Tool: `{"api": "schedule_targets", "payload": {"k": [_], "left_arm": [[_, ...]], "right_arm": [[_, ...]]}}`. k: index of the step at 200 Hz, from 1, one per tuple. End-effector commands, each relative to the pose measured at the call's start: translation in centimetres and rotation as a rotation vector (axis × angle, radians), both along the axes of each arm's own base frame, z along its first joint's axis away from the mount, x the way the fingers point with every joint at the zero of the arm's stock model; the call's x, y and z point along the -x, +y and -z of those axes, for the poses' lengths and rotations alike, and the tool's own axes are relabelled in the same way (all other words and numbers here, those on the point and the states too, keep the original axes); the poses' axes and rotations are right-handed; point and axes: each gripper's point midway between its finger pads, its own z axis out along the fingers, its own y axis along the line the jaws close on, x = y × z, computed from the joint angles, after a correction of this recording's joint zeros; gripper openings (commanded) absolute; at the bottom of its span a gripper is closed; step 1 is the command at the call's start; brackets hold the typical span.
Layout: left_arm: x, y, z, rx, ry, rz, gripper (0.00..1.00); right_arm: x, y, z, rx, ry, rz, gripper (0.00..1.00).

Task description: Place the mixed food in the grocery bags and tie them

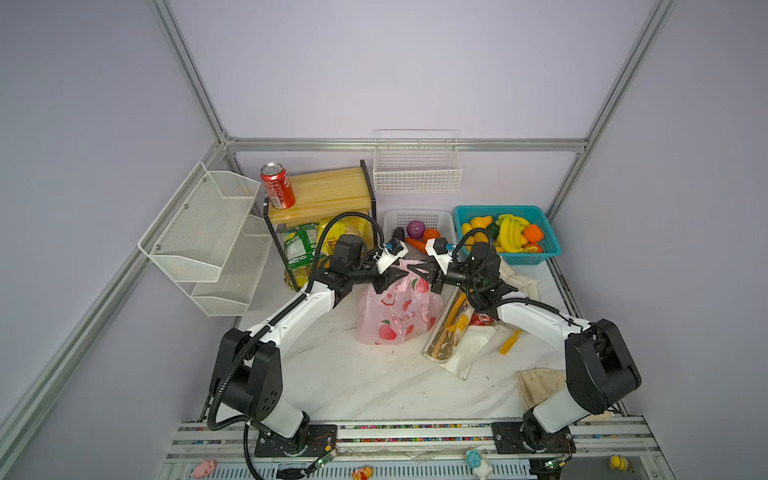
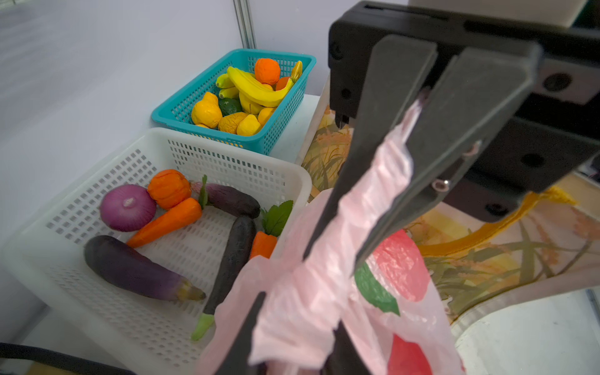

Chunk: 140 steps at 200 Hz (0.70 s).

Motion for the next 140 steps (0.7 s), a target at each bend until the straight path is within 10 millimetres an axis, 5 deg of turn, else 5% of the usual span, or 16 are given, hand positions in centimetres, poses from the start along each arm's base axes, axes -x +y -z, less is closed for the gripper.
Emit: {"api": "schedule_targets", "payload": {"k": [1, 15, 40, 59, 98, 140], "left_arm": [[-0.8, -0.6, -4.5, 0.042, -0.13, 0.02, 0.0], [-0.7, -0.2, -4.2, 0.013, -0.167, 0.012, 0.0], [-0.3, 0.2, -3.8, -0.025, -0.246, 0.021, 0.0], [0.2, 0.2, -3.4, -0.049, -0.3, 0.05, 0.0], [1.3, -0.1, -3.0, -0.071, -0.368, 0.104, 0.0], [1.6, -0.3, -2.8, -0.087, -0.395, 0.12, 0.0]], "right_arm": [[1.2, 0.0, -1.6, -0.028, -0.072, -0.031, 0.0], [0.9, -0.2, -1.5, -0.006, -0.089, -0.005, 0.07], [0.1, -1.0, -0.6, 0.07, -0.155, 0.068, 0.38], [-0.3, -1.4, 1.0, 0.165, -0.217, 0.082, 0.51], [-1.0, -1.1, 2.8, 0.247, -0.223, 0.057, 0.56], [-0.8, -0.3, 2.0, 0.204, -0.221, 0.016, 0.54]]}}
